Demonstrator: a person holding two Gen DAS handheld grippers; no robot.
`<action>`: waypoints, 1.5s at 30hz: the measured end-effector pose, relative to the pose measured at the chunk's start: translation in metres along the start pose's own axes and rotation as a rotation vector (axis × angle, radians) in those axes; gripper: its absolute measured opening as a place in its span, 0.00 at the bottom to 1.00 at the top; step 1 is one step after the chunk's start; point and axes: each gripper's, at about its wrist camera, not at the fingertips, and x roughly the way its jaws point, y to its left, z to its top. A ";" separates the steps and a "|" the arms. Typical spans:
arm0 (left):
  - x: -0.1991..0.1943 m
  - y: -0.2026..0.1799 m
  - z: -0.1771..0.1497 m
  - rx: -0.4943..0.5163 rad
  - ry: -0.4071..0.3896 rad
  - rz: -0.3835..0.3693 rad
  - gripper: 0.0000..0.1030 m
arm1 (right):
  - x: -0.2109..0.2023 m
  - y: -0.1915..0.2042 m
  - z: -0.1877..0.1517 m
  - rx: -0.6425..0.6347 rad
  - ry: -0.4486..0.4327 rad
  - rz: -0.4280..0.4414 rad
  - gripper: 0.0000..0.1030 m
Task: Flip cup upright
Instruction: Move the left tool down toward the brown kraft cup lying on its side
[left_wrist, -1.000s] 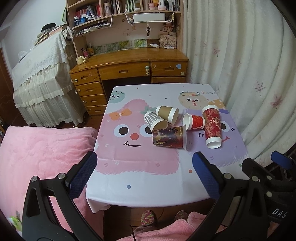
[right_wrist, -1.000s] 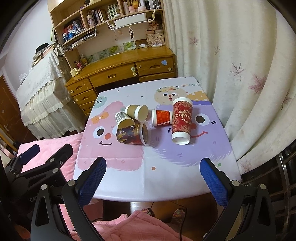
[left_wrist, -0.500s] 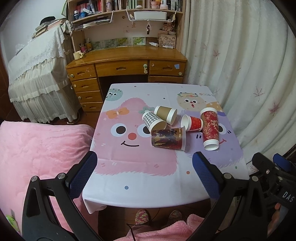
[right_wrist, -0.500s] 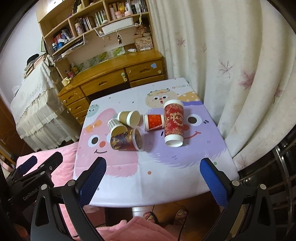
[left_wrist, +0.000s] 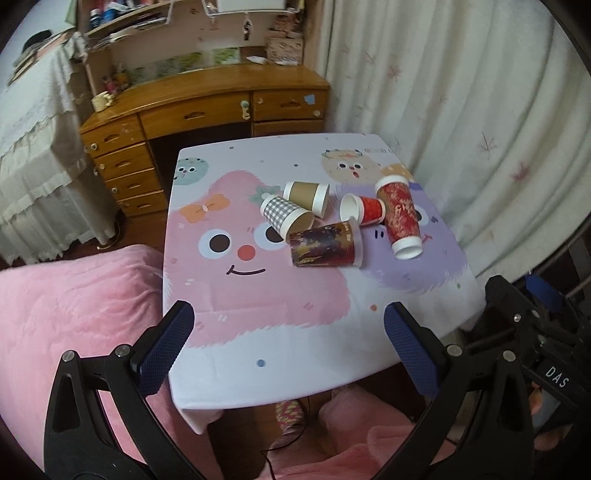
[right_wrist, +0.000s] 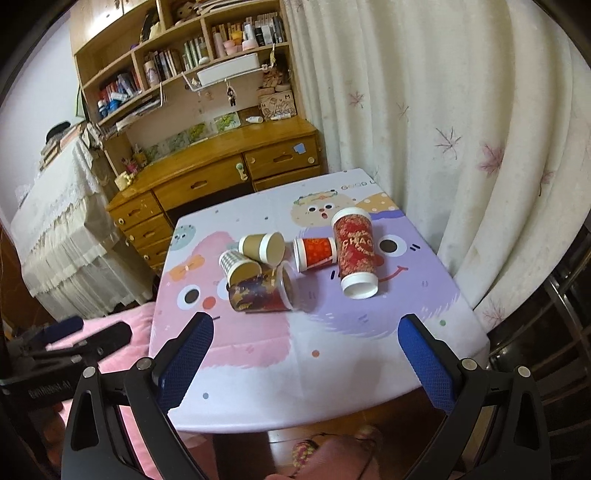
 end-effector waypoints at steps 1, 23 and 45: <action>0.002 0.004 0.001 0.015 0.003 0.000 0.99 | 0.002 0.004 -0.002 -0.010 0.001 -0.007 0.99; 0.120 0.004 0.115 0.699 0.057 0.046 0.99 | 0.135 0.023 0.051 -0.218 0.071 -0.060 0.99; 0.370 -0.081 0.192 1.319 0.254 -0.292 0.96 | 0.326 0.069 0.073 -0.564 0.192 -0.055 0.99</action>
